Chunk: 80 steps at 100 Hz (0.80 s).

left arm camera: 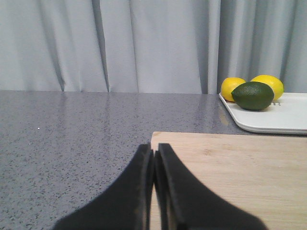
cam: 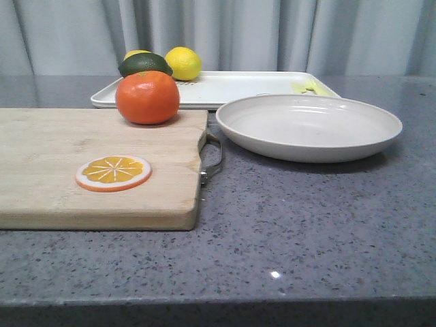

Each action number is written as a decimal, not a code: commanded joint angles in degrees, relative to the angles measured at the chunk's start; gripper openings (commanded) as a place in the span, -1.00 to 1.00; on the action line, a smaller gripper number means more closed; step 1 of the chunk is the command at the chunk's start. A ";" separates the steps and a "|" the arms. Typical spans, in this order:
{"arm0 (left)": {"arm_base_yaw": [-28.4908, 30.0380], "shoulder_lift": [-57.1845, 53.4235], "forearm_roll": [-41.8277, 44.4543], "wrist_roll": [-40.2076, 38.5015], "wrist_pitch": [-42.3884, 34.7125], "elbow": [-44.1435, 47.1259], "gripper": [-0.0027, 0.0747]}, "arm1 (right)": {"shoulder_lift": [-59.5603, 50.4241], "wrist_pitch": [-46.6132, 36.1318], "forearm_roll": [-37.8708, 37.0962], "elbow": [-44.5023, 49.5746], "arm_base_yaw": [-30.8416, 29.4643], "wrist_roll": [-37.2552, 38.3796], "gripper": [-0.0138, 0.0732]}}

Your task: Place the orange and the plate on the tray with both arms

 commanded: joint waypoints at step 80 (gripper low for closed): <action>0.12 -1.96 -0.02 -0.43 -4.05 0.41 -0.98 | -0.76 -5.01 -0.70 -1.31 -0.33 -0.23 -0.84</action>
